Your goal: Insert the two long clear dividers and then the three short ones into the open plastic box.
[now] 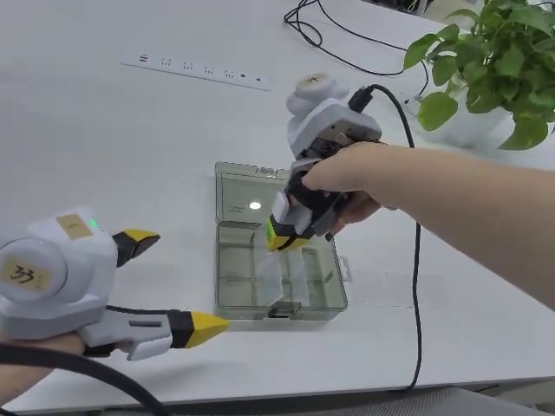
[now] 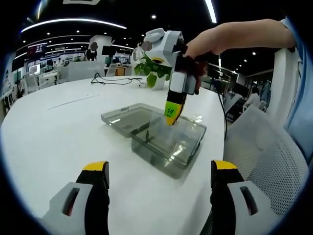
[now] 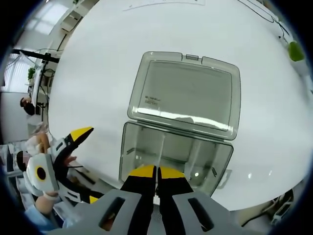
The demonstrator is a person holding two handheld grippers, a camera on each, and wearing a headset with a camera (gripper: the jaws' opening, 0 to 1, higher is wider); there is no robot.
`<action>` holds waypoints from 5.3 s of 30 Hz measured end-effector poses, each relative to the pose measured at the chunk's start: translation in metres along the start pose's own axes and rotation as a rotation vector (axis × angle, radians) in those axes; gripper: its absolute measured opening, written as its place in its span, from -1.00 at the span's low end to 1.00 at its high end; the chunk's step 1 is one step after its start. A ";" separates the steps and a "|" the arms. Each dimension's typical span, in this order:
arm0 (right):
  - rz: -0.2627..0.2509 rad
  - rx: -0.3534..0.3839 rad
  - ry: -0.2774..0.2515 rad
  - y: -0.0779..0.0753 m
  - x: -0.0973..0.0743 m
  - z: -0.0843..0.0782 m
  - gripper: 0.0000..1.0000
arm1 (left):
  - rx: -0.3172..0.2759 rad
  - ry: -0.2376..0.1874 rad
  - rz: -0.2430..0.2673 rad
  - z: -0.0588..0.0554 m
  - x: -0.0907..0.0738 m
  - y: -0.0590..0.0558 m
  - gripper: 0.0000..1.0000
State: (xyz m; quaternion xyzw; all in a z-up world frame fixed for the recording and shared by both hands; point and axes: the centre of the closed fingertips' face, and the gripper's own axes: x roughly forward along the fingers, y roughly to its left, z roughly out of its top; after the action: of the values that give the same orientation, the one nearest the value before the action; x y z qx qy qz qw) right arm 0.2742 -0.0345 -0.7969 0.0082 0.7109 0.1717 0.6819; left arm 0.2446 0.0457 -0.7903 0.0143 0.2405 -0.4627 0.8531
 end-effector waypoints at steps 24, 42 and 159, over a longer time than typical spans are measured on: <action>-0.096 -0.152 -0.021 0.003 0.019 -0.004 -0.93 | -0.009 0.005 0.007 -0.002 -0.004 -0.002 0.71; -0.034 -0.177 -0.056 0.001 0.017 -0.003 -0.88 | 0.000 0.018 0.002 -0.001 -0.002 -0.005 0.71; 0.101 -1.022 -0.466 -0.138 -0.029 -0.074 0.84 | -0.009 0.019 0.086 0.031 -0.018 -0.015 0.73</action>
State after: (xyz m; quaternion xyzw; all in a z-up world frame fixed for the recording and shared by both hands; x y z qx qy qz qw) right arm 0.2347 -0.1888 -0.8037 -0.2513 0.3667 0.5203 0.7292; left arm 0.2365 0.0436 -0.7521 0.0253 0.2497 -0.4242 0.8701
